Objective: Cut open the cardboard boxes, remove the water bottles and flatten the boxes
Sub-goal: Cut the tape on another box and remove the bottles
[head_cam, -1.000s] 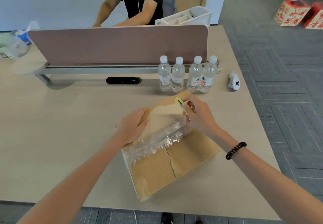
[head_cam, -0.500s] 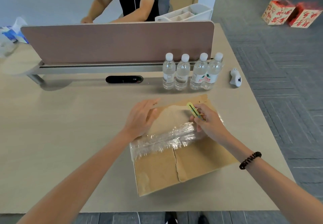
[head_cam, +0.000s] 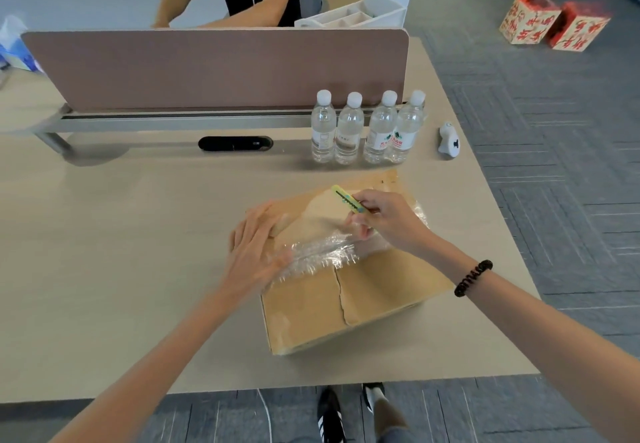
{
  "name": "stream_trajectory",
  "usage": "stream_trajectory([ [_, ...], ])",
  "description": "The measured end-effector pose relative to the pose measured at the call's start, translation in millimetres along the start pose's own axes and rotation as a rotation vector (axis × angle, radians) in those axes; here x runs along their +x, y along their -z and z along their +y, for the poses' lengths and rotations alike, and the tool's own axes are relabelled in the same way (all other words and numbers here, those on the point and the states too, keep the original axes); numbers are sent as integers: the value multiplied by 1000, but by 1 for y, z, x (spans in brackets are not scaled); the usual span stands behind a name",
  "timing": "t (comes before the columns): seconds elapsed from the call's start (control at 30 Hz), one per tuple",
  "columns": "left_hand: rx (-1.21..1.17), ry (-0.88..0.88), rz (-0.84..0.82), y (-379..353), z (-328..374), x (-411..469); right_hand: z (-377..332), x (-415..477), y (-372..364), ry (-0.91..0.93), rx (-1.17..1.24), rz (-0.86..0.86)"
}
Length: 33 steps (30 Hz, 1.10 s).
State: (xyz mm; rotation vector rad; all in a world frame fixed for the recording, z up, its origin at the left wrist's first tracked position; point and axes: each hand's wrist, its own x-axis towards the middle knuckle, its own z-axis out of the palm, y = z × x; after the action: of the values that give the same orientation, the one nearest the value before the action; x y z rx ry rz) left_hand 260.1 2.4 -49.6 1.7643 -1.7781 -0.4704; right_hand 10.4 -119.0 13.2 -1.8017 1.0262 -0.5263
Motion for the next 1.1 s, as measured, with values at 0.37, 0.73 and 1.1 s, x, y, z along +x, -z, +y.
stream_trajectory([
  [0.37,-231,267,-181,5,-8,-38,-25,-6,-23,267,-652,-266],
  [0.73,-533,383,-254,-4,-21,-42,-32,1,-82,683,-1018,-243],
  [1.1,-581,357,-226,-10,-20,-40,-50,-5,-98,708,-1252,-292],
])
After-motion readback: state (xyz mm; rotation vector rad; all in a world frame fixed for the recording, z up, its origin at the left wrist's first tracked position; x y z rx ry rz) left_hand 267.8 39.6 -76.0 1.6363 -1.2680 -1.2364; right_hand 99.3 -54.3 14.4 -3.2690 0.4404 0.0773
